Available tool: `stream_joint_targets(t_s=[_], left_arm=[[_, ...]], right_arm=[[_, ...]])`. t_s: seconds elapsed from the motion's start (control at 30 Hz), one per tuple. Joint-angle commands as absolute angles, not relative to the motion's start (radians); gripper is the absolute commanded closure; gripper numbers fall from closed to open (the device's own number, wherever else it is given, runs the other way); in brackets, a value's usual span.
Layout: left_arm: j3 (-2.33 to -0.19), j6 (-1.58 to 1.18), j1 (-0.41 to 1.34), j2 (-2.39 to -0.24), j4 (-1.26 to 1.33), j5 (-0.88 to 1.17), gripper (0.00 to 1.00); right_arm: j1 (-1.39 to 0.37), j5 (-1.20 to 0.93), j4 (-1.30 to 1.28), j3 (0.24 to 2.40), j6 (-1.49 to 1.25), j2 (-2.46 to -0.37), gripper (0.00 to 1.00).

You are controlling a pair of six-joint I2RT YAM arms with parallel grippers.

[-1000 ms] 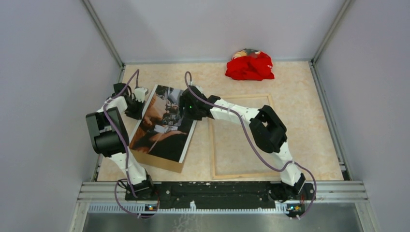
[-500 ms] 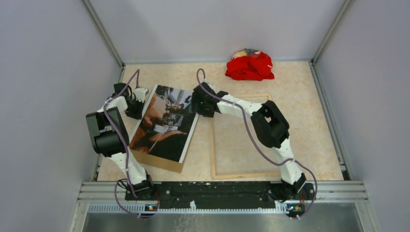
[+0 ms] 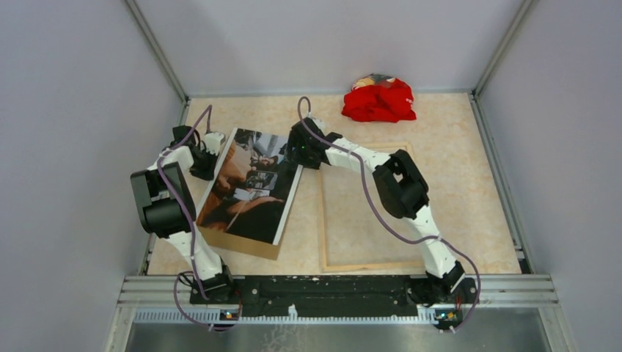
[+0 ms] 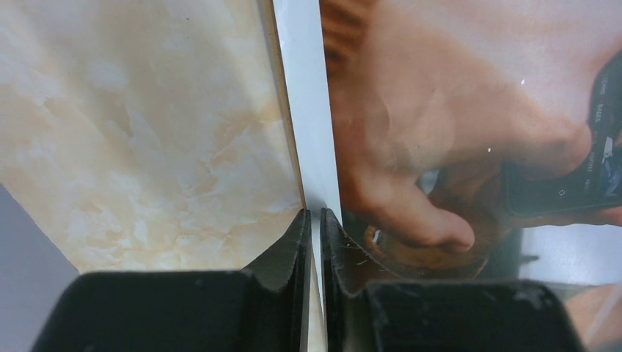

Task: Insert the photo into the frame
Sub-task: Pick up the photo at the center of the board.

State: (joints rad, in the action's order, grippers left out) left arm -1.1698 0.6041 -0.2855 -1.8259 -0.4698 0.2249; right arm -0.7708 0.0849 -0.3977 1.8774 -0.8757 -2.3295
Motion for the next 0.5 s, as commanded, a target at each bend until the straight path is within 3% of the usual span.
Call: stream_joint_targets(t_s=[0.0, 0.47], left_arm=[[-1.137, 0.620, -0.274, -1.862, -0.483, 0.238, 0.88], [-1.128, 0.633, -0.274, -1.872, -0.477, 0.237, 0.91]], right_arm=[[-0.763, 0.082, -0.411, 1.928, -0.883, -2.384, 0.25], [-0.804, 0.124, -0.449, 2.044, -0.799, -2.388, 0.26]])
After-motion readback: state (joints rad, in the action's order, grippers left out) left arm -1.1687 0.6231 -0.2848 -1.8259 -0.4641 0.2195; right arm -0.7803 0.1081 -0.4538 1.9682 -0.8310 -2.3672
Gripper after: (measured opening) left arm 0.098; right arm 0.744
